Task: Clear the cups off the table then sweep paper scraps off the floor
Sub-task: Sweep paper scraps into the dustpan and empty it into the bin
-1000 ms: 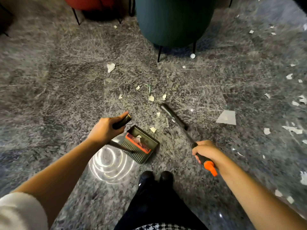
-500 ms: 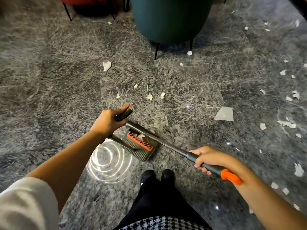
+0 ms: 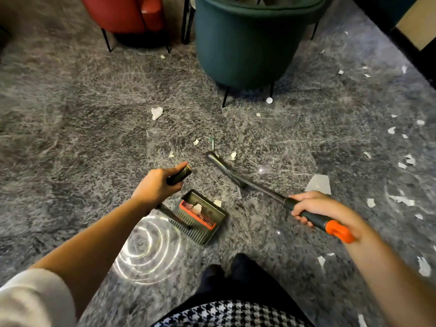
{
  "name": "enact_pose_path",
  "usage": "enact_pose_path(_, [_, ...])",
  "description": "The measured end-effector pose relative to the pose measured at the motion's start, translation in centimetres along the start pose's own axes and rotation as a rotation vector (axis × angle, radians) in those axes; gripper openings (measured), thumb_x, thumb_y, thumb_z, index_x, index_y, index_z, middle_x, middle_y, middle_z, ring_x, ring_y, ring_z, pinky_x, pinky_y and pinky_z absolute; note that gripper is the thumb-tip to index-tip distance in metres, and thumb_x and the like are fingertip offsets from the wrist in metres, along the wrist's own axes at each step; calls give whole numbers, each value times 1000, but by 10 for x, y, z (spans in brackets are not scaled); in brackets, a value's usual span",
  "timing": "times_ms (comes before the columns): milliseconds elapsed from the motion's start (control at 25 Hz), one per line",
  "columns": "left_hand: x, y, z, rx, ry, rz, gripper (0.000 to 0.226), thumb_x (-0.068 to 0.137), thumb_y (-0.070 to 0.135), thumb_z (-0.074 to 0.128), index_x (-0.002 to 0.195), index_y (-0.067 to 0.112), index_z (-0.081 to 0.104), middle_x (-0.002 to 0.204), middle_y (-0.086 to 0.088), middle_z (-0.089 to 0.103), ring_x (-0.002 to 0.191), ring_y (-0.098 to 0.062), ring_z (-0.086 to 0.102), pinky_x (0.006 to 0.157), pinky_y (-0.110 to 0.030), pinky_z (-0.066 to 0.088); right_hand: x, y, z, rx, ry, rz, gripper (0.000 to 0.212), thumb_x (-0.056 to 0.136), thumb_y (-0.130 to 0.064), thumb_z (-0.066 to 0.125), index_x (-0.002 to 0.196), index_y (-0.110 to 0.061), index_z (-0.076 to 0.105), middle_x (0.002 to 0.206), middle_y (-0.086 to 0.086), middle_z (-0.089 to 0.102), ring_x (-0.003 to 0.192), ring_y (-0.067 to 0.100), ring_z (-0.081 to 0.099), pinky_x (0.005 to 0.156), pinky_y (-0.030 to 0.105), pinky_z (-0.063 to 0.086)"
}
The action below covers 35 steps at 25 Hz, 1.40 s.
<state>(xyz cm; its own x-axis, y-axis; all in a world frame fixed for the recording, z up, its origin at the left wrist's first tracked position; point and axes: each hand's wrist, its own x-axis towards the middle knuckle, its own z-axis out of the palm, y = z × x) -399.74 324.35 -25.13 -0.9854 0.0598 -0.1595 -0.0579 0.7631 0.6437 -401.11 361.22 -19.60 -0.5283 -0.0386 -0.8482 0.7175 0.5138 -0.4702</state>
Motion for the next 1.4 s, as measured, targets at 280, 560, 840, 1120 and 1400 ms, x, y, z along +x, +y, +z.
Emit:
enact_pose_path(280, [40,-19,-23,13,-29,77,57,80,8,72,132,23,56,98,6,73,76,24,47,62,0,36,77,-66,-36,26,164,-24,37,82,15,48,119,12,52,56,12,46,24,10,43,29,14,35])
enact_pose_path(560, [78,-23,-49,18,-18,-86,61,81,13,71,136,31,50,101,6,72,77,-3,60,77,-35,53,177,-156,-50,-93,177,-37,16,80,13,50,91,3,55,51,12,47,25,15,42,29,14,34])
enact_pose_path(840, [109,-29,-63,124,-33,-190,60,82,19,70,135,36,48,68,-7,62,58,-20,54,63,-37,50,243,-182,-12,-397,6,-59,57,82,14,48,136,-3,42,60,13,49,36,17,43,29,15,34])
enact_pose_path(1120, [87,-36,-60,107,12,-179,60,80,15,73,133,33,51,67,1,62,59,-15,58,56,-23,44,233,-154,-30,-720,0,-75,73,82,10,49,148,-15,29,67,11,53,32,20,48,26,13,33])
enact_pose_path(1400, [51,-31,-40,-74,-19,-118,59,82,14,72,133,34,50,116,36,49,97,22,48,74,2,40,186,-79,-37,-675,31,9,73,80,8,53,146,-16,32,62,12,57,28,14,47,30,16,36])
